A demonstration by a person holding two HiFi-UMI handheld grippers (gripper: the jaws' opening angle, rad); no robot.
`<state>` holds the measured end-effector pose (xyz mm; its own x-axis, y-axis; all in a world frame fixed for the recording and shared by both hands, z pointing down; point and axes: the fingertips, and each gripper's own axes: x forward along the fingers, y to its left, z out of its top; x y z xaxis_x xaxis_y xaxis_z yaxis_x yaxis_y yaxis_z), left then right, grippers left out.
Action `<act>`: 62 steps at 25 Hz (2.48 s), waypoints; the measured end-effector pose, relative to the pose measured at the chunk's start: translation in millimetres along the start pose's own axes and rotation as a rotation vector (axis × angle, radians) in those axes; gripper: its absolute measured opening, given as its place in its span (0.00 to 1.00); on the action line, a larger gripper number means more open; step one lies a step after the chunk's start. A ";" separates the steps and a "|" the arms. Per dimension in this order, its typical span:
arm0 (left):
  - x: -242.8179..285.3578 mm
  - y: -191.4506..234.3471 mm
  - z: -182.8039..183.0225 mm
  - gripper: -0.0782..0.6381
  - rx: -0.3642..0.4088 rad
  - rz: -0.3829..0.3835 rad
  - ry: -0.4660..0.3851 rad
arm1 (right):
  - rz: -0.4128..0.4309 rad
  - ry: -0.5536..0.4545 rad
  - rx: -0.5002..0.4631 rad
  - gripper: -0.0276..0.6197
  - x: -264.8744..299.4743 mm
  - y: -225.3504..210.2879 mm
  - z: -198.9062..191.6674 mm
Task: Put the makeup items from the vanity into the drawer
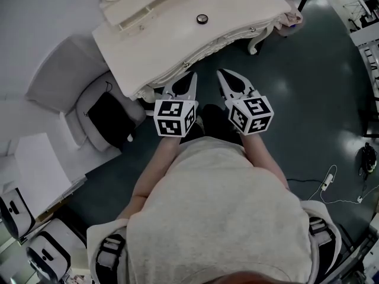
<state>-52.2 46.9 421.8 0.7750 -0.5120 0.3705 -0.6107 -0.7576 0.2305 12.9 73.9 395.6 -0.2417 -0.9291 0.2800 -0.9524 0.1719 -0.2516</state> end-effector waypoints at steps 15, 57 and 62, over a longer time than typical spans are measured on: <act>82.7 62.6 35.4 0.12 0.006 0.100 0.038 | 0.063 0.005 -0.008 0.05 92.6 -68.2 39.0; 241.6 132.4 62.8 0.12 -0.066 0.114 0.210 | 0.080 0.158 0.075 0.05 225.7 -192.1 58.3; 244.4 133.7 55.6 0.12 -0.071 0.077 0.229 | 0.021 0.166 0.095 0.05 221.6 -199.8 51.5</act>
<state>64.6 -202.0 493.1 0.6734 -0.4557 0.5821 -0.6828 -0.6854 0.2533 159.2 -183.1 460.2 -0.2965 -0.8574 0.4207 -0.9268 0.1520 -0.3435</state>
